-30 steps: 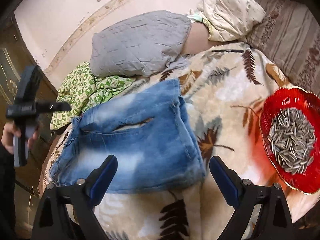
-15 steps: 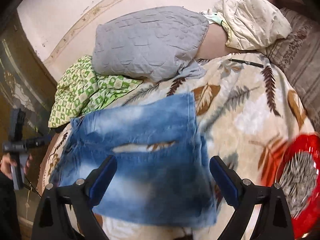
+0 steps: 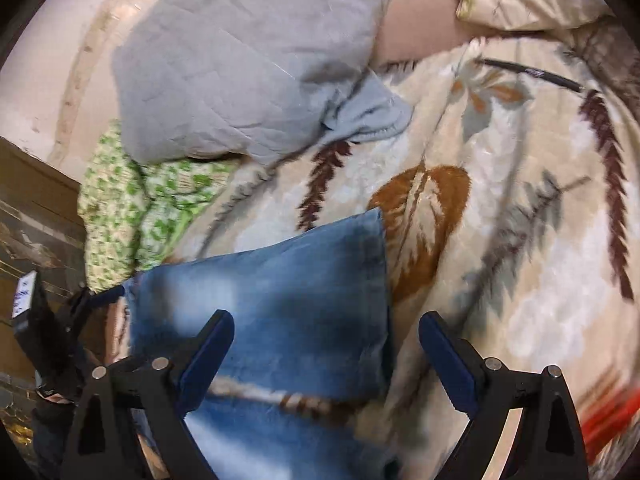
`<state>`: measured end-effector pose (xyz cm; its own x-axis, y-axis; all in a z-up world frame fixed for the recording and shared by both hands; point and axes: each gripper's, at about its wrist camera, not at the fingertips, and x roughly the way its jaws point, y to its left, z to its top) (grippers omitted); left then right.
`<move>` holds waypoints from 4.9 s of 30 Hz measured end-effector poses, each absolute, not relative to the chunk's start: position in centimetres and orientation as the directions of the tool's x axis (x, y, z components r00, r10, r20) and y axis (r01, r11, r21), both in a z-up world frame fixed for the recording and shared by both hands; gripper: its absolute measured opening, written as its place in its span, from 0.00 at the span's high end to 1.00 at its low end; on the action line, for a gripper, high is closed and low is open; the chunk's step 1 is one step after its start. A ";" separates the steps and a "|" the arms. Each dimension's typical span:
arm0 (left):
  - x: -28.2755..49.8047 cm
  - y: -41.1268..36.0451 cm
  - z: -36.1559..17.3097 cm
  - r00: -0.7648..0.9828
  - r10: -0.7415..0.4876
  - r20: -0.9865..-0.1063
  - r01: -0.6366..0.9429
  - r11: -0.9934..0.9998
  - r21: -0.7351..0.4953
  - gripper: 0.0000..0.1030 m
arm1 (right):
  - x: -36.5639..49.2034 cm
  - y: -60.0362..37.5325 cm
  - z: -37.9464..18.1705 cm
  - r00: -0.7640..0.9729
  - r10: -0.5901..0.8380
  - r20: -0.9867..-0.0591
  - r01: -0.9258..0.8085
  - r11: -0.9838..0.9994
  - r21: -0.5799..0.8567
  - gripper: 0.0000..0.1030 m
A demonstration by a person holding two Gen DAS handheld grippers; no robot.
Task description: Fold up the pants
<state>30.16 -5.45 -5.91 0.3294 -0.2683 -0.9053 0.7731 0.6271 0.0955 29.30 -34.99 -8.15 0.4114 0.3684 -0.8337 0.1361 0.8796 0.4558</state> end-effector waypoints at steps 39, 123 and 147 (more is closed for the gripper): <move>32.3 -8.6 -7.6 0.248 -0.260 -0.933 0.837 0.543 0.071 0.96 | 33.9 -29.7 -6.8 0.454 0.293 -0.842 -0.244 0.949 0.199 0.84; 19.5 -23.5 -11.1 0.088 -0.299 -0.950 0.776 0.618 -0.123 0.39 | -0.1 -31.8 -14.9 0.693 0.271 -0.668 0.359 0.674 0.645 0.90; 20.7 18.1 3.2 0.376 -0.233 -0.897 0.213 0.964 -0.161 0.00 | 8.1 -10.5 -4.4 0.613 0.480 -0.628 -0.435 0.868 0.239 0.10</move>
<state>20.65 18.07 3.21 0.3763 -0.2330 -0.8967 0.2133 0.9636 -0.1609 8.10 -10.47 -4.38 0.6129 0.4802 -0.6275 -0.4350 0.8680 0.2394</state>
